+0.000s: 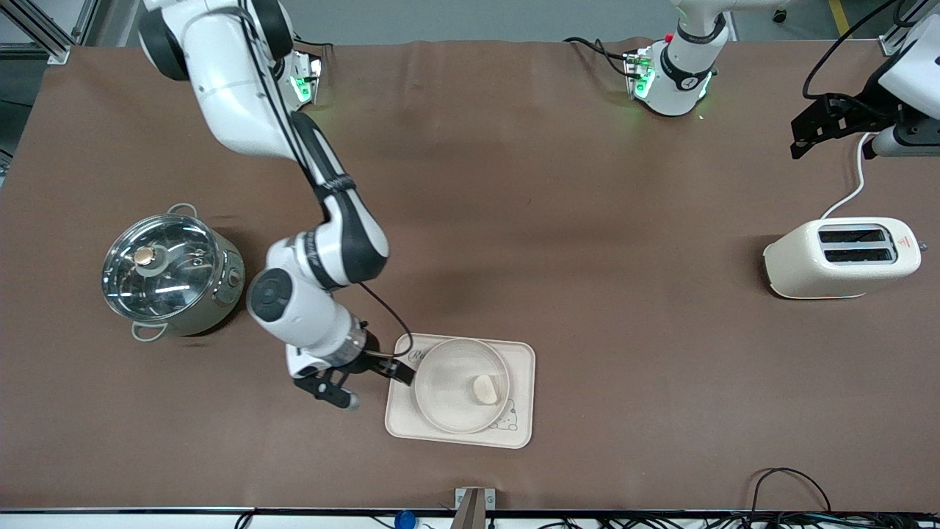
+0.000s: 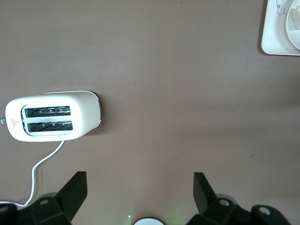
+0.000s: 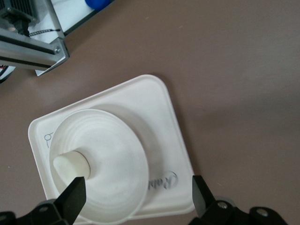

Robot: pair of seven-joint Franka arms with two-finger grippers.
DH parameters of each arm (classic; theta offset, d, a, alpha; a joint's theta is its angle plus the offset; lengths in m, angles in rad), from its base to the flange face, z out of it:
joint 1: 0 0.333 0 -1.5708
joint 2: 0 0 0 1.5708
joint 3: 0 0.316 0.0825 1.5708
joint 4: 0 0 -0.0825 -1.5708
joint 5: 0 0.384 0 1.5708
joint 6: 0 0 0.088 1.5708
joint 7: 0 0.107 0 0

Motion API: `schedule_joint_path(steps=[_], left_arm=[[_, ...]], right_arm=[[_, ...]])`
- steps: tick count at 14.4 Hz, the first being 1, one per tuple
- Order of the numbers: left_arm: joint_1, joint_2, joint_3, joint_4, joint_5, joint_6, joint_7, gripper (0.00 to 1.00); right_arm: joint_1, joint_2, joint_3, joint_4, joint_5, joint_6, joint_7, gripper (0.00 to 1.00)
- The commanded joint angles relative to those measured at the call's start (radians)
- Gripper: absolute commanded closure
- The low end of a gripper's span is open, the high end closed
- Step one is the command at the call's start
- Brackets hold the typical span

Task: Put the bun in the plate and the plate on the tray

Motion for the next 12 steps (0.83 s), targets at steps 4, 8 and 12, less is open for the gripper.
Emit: schedule_joint_path(steps=[4, 8, 12], left_arm=[[-0.001, -0.042, -0.007, -0.045, -0.011, -0.016, 0.007, 0.00], [-0.007, -0.049, -0.008, -0.049, -0.012, -0.017, 0.007, 0.00], [-0.001, -0.036, -0.005, -0.023, -0.009, -0.017, 0.027, 0.00]], right_arm=[[-0.007, -0.382, -0.119, -0.122, -0.172, -0.436, -0.058, 0.00], [-0.039, -0.609, -0.113, -0.158, -0.334, -0.711, -0.153, 0.00], [-0.135, -0.838, -0.090, -0.355, -0.409, -0.728, -0.349, 0.00]])
